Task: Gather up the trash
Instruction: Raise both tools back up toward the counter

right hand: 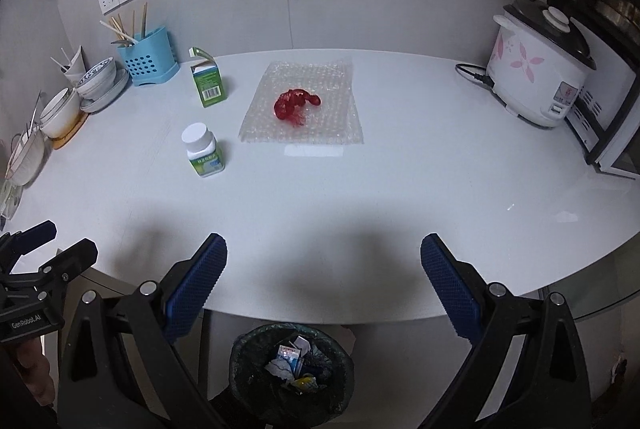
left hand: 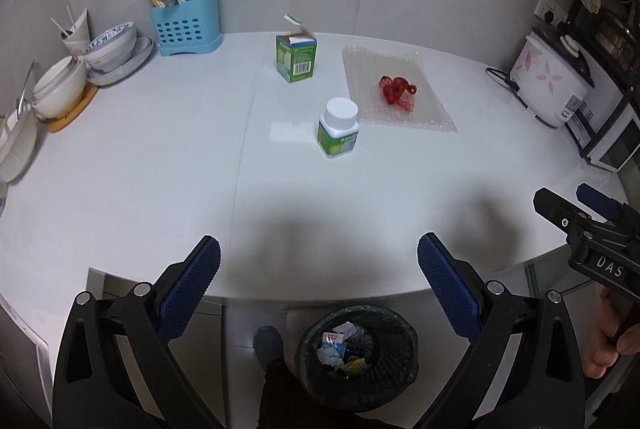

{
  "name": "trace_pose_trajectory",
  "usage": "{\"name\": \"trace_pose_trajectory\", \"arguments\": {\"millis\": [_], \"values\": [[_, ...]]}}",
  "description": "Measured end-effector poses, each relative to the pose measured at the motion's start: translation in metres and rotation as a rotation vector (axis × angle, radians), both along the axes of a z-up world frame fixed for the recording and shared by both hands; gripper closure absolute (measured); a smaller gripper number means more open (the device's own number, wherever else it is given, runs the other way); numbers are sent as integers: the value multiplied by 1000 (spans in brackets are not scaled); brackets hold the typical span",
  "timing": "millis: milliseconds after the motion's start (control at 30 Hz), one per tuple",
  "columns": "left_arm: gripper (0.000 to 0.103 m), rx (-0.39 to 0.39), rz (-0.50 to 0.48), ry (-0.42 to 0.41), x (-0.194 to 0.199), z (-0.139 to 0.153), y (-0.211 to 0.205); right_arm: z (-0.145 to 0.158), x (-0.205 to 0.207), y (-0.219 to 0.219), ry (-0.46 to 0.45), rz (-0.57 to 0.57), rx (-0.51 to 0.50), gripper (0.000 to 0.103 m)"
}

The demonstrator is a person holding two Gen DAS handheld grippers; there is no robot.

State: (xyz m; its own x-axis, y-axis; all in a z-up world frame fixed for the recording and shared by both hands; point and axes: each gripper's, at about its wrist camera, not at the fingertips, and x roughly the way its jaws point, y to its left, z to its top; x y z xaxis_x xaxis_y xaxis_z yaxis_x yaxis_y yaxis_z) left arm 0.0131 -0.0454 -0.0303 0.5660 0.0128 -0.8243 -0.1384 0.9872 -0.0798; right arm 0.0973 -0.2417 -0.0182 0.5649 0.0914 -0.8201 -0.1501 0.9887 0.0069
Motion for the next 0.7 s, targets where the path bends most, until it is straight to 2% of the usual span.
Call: {"name": "trace_pose_trajectory", "arguments": {"millis": [300, 700], "values": [[6, 4, 4, -23, 51, 16, 11, 13, 53, 15, -2, -9, -8, 9], [6, 12, -4, -4, 116, 4, 25, 5, 131, 34, 28, -46, -31, 9]]}}
